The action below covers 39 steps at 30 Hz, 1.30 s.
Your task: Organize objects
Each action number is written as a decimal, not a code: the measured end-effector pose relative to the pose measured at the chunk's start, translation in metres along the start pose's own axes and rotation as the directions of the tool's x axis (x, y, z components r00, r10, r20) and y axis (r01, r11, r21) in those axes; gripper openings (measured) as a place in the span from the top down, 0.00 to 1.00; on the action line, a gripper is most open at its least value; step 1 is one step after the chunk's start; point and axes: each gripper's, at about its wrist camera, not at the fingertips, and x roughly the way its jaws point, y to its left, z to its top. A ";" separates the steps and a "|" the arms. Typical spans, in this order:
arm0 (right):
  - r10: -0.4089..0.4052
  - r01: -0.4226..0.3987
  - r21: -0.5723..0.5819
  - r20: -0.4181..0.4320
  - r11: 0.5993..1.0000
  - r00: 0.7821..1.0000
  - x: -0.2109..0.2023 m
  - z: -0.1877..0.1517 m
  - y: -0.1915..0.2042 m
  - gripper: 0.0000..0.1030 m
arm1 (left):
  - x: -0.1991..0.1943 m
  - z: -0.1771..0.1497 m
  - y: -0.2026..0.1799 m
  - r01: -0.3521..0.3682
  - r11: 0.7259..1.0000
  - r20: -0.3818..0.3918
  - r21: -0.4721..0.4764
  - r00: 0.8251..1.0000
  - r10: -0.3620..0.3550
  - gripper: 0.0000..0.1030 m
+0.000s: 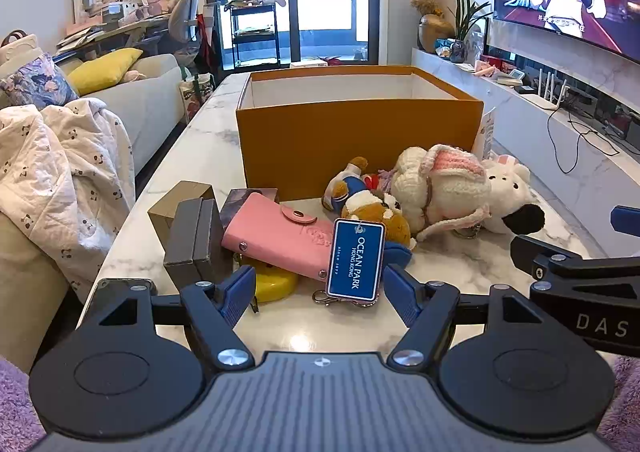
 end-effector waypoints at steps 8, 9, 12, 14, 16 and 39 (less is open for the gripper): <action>-0.001 0.002 0.016 -0.015 1.000 1.000 0.002 -0.001 -0.003 0.01 | 0.000 0.001 0.005 -0.017 1.000 0.004 -0.013 1.000 0.017 0.19; -0.001 0.001 0.016 -0.018 1.000 1.000 0.004 0.000 -0.003 0.01 | 0.000 0.001 0.005 -0.017 1.000 0.004 -0.014 1.000 0.017 0.19; -0.001 0.001 0.019 -0.021 1.000 1.000 0.004 -0.001 -0.004 0.01 | 0.000 0.002 0.005 -0.013 1.000 0.006 -0.016 1.000 0.013 0.19; -0.001 0.001 0.020 -0.026 1.000 1.000 0.006 0.000 -0.004 0.01 | 0.000 0.002 0.006 -0.015 1.000 0.006 -0.015 1.000 0.015 0.19; -0.001 0.002 0.022 -0.029 1.000 1.000 0.006 0.000 -0.004 0.01 | 0.000 0.003 0.006 -0.014 1.000 0.005 -0.016 1.000 0.014 0.19; 0.007 -0.005 0.027 -0.058 1.000 0.998 0.011 -0.002 -0.005 0.01 | -0.001 0.004 0.007 -0.012 1.000 0.005 -0.017 1.000 0.012 0.19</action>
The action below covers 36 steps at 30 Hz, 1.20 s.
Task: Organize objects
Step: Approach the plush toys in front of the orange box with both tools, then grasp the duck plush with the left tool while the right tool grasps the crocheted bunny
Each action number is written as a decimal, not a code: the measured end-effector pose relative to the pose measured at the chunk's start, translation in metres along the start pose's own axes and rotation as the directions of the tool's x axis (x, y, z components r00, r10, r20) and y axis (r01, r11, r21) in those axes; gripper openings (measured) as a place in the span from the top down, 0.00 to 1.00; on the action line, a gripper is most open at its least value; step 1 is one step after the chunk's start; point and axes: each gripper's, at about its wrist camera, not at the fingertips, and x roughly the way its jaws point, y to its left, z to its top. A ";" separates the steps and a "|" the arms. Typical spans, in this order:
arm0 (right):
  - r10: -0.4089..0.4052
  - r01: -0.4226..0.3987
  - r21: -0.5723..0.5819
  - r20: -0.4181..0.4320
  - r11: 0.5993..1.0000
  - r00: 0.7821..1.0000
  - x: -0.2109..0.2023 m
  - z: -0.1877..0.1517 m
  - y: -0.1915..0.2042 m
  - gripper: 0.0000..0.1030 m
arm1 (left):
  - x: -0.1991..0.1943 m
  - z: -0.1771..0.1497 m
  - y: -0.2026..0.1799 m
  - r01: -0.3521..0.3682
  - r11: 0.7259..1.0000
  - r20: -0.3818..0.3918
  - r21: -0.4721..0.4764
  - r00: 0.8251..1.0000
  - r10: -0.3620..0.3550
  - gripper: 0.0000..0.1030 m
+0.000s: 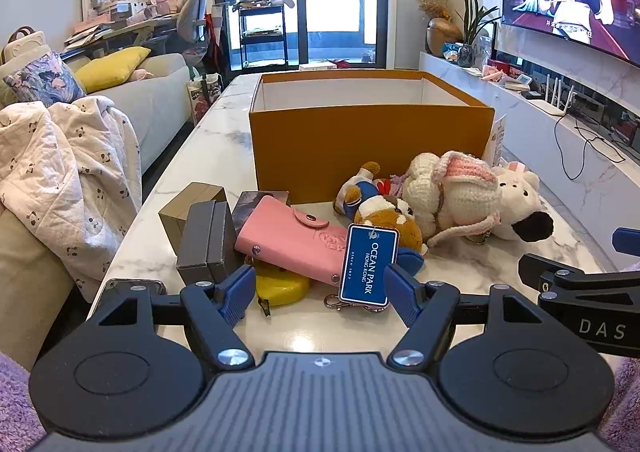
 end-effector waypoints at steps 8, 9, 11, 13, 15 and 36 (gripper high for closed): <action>0.005 -0.004 0.006 -0.012 1.000 1.000 0.003 -0.001 -0.001 0.01 | 0.002 -0.001 0.001 0.001 1.000 -0.008 -0.006 1.000 -0.001 0.19; 0.005 -0.005 0.007 -0.014 1.000 1.000 0.003 -0.001 -0.001 0.01 | 0.002 -0.001 0.001 0.001 1.000 -0.009 -0.006 1.000 -0.001 0.19; 0.007 -0.007 0.009 -0.018 1.000 1.000 0.004 -0.001 -0.001 0.01 | 0.003 -0.002 0.000 0.003 1.000 -0.011 -0.006 1.000 -0.003 0.19; 0.008 -0.008 0.010 -0.022 1.000 1.000 0.005 -0.001 -0.001 0.01 | 0.004 -0.003 0.001 0.003 1.000 -0.014 -0.008 1.000 -0.003 0.19; 0.009 -0.009 0.012 -0.026 1.000 1.000 0.006 -0.002 -0.002 0.01 | 0.004 -0.003 0.000 0.007 1.000 -0.016 -0.010 1.000 -0.007 0.19; 0.169 -0.170 0.121 0.021 0.978 0.985 0.025 0.005 -0.012 0.01 | 0.018 0.001 0.023 0.117 0.983 -0.064 -0.144 0.990 -0.128 0.20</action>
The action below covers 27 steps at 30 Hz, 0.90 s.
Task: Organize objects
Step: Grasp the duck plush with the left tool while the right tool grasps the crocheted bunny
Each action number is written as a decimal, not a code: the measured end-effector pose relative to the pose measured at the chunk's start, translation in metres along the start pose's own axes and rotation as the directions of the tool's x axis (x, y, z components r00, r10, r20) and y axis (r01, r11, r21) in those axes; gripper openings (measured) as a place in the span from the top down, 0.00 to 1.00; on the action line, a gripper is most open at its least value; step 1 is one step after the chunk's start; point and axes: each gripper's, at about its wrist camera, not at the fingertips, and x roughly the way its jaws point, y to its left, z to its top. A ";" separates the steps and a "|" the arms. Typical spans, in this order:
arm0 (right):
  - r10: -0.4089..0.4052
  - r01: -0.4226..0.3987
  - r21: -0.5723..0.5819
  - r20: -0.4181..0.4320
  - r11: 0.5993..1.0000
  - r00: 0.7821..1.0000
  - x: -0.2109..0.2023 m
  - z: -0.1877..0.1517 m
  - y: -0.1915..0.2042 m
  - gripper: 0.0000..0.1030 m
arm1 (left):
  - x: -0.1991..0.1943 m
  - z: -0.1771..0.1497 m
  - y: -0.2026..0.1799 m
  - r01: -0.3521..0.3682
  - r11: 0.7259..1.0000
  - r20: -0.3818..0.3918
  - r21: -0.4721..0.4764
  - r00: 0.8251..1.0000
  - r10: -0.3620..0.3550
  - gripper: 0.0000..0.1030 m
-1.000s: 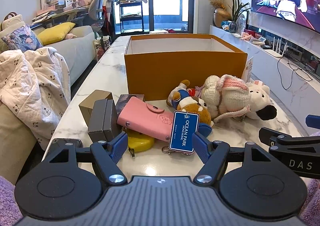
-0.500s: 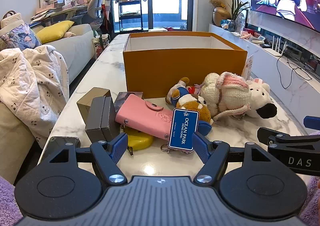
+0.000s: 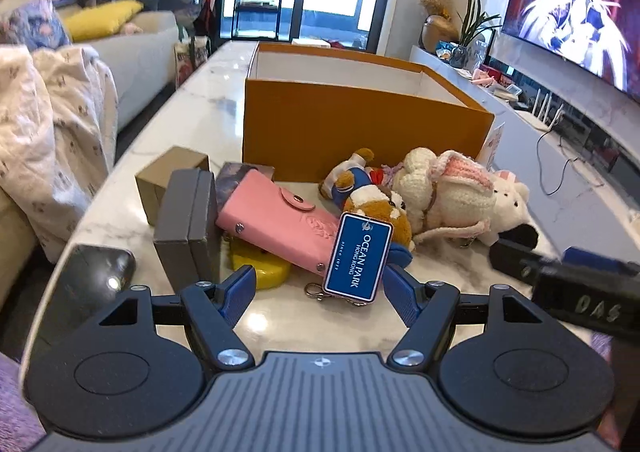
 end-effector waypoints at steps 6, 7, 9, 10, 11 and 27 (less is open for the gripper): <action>0.046 -0.047 -0.034 -0.037 0.998 0.998 0.016 0.005 0.003 0.11 | 0.005 0.002 -0.003 0.017 0.999 0.032 0.048 0.999 -0.019 0.27; 0.041 -0.043 -0.040 -0.044 0.998 0.998 0.019 0.007 0.003 0.20 | 0.005 0.004 -0.004 0.033 0.998 0.033 0.050 0.999 -0.034 0.27; 0.034 -0.037 -0.055 -0.058 0.998 0.998 0.027 0.014 0.002 0.30 | 0.008 0.011 -0.005 0.068 0.997 0.034 0.047 0.997 -0.069 0.27; 0.032 -0.036 -0.059 -0.063 0.998 0.997 0.031 0.018 0.000 0.32 | 0.009 0.015 -0.005 0.085 0.995 0.033 0.044 0.996 -0.086 0.27; 0.033 -0.037 -0.062 -0.065 0.997 0.997 0.034 0.022 -0.002 0.33 | 0.011 0.020 -0.005 0.093 0.995 0.032 0.043 0.995 -0.095 0.27; 0.101 -0.123 -0.185 -0.126 0.975 0.987 0.089 0.055 -0.010 0.48 | 0.089 0.065 -0.017 0.180 0.984 -0.155 -0.007 0.972 -0.179 0.28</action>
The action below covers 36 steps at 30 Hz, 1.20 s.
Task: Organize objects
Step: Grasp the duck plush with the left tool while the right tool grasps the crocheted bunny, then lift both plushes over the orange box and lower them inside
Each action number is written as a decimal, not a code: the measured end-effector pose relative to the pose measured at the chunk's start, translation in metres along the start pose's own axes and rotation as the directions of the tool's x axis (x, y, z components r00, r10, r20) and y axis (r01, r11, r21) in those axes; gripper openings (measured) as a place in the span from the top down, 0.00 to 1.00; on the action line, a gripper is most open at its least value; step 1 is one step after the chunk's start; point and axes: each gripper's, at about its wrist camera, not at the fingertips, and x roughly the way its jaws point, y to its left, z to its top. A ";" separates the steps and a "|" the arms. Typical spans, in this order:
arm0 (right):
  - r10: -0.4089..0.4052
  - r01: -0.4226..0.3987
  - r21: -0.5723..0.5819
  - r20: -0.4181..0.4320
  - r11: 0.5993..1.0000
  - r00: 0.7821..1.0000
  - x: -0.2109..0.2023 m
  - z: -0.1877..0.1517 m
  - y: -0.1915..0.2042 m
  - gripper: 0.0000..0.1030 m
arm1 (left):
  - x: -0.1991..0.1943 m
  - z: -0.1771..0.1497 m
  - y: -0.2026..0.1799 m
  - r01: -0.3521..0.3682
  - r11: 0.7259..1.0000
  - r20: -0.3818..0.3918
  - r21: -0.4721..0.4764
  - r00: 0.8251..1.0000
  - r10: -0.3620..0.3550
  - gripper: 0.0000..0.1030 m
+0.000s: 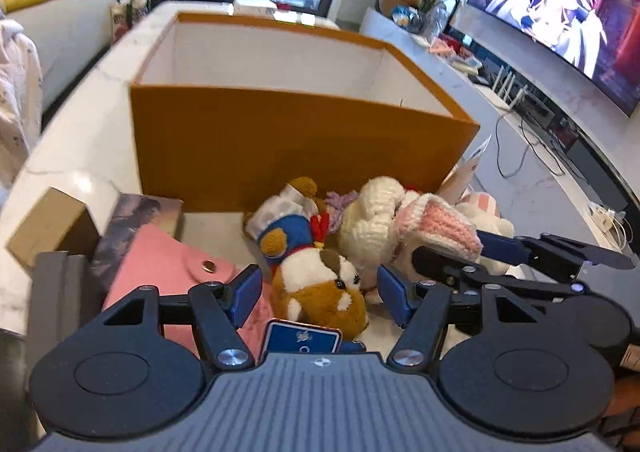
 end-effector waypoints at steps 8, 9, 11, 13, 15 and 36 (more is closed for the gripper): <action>0.015 -0.015 -0.016 -0.001 1.000 1.000 0.006 -0.011 -0.004 0.52 | 0.017 -0.009 0.006 0.013 0.999 -0.053 0.030 0.999 -0.011 0.29; 0.020 -0.020 -0.009 -0.006 1.000 1.000 0.006 -0.011 -0.004 0.52 | 0.017 -0.011 0.006 0.010 0.999 -0.049 0.043 0.999 -0.008 0.29; 0.043 -0.042 0.028 -0.029 0.999 0.999 0.005 -0.012 -0.008 0.53 | 0.016 -0.012 0.004 0.007 0.998 -0.044 0.059 0.999 -0.005 0.29; 0.086 -0.081 0.081 -0.066 0.993 0.994 0.003 -0.013 -0.011 0.54 | 0.016 -0.012 0.004 0.001 0.998 -0.049 0.070 0.999 0.002 0.35; 0.090 -0.080 0.102 -0.101 0.992 0.991 0.000 -0.016 -0.011 0.54 | 0.012 -0.014 0.003 -0.001 0.997 -0.046 0.081 0.999 0.004 0.38; 0.289 -0.214 0.494 -0.079 0.843 0.954 -0.040 -0.045 -0.024 0.64 | -0.075 -0.036 -0.021 -0.046 0.991 0.122 0.124 0.992 0.031 0.44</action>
